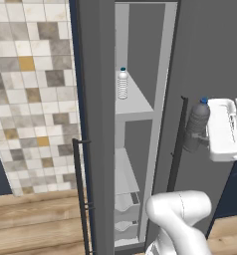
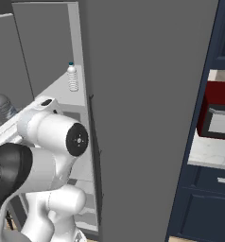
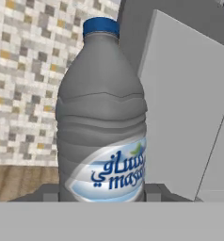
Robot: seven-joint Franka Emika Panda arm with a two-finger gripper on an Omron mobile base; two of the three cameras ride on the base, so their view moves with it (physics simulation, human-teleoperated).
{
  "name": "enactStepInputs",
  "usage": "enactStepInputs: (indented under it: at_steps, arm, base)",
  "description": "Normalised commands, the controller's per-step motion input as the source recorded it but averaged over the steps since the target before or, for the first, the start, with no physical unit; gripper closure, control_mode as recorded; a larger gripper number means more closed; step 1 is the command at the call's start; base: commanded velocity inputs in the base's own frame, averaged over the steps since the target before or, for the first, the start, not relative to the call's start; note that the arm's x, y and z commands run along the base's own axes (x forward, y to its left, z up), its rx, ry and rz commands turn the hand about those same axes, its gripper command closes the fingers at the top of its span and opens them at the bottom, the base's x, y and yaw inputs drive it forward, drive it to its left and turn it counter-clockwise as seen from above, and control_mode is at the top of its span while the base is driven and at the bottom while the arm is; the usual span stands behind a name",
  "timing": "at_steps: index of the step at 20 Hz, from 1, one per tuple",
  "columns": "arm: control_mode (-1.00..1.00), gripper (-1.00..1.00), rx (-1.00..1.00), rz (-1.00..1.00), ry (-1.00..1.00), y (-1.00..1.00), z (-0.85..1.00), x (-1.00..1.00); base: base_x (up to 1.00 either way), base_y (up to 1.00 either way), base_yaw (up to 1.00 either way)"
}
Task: Take the bottled waters from the counter and place them in the freezer to freeze. Close the freezer door after placing the bottles.
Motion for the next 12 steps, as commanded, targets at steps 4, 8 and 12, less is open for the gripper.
enactStepInputs:
  at_steps: [4,8,12]
  arm:
    - [-1.0,1.0,0.0,-0.43,0.02,0.23,0.0,0.17]
    - [-1.0,1.0,0.0,-0.5,0.04,0.25,-0.05,0.23]
    - [-1.0,1.0,0.04,-0.56,0.0,0.38,-0.16,0.11]
  base:
    - [0.0,0.0,0.0]
    - [0.0,0.0,0.0]
    - [0.0,0.0,0.0]
